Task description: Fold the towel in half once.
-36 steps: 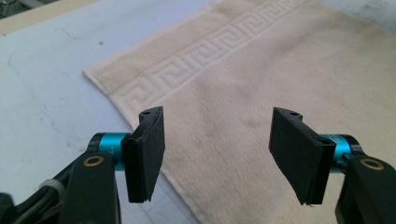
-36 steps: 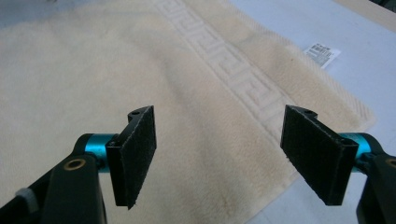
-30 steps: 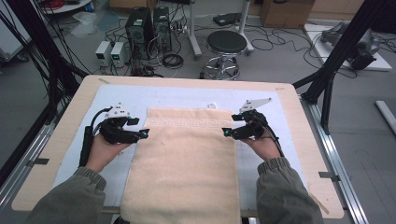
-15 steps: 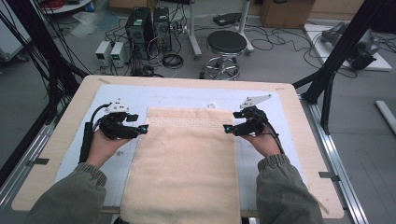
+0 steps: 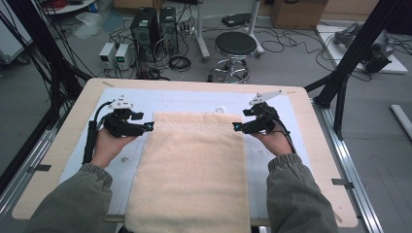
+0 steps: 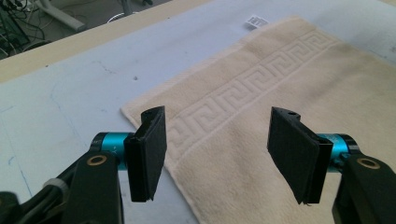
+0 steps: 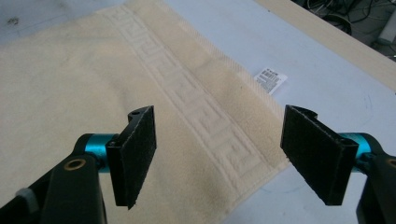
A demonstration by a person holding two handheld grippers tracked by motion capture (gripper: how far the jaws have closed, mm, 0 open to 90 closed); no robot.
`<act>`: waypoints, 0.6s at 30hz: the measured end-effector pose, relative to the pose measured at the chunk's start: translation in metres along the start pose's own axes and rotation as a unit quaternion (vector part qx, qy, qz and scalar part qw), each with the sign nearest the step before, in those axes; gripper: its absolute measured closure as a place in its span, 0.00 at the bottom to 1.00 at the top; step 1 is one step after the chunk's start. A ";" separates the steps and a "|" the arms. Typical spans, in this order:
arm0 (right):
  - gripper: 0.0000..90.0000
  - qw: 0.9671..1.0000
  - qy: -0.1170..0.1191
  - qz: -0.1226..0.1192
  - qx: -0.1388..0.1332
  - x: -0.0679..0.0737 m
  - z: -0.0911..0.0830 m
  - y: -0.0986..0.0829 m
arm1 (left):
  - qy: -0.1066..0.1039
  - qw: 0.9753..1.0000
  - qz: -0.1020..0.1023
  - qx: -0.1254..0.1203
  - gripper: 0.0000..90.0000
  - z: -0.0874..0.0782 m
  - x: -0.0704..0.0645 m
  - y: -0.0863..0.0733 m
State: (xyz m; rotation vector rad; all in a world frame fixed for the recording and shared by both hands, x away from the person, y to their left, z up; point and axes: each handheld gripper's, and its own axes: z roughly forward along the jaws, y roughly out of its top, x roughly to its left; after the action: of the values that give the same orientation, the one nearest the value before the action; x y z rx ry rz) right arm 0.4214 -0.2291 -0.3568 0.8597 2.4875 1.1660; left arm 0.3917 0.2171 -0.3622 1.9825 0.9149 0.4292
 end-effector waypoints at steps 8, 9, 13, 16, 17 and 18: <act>0.29 1.000 -0.009 0.001 0.010 -0.009 0.019 -0.001 | -0.006 1.000 0.003 0.010 0.42 0.029 0.004 0.002; 0.29 1.000 -0.011 0.003 0.010 -0.010 0.022 -0.002 | -0.005 1.000 0.005 0.014 0.42 0.033 0.006 0.000; 0.29 1.000 -0.018 0.008 0.018 -0.013 0.033 -0.006 | 0.002 1.000 0.001 0.028 0.42 0.045 0.011 -0.005; 0.29 1.000 -0.023 0.012 0.018 -0.015 0.039 -0.010 | 0.008 0.999 -0.006 0.037 0.42 0.052 0.015 -0.009; 0.29 0.999 -0.024 0.014 0.017 -0.015 0.041 -0.012 | 0.013 0.999 -0.007 0.038 0.42 0.054 0.015 -0.010; 0.29 0.999 -0.025 0.018 0.018 -0.016 0.043 -0.014 | 0.018 0.999 -0.006 0.040 0.42 0.057 0.017 -0.011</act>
State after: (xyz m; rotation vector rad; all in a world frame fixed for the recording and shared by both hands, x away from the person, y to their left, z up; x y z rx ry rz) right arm 0.4487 -0.2192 -0.3954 0.9357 2.4691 1.0999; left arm 0.4320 0.2003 -0.4036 2.0475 0.9796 0.4298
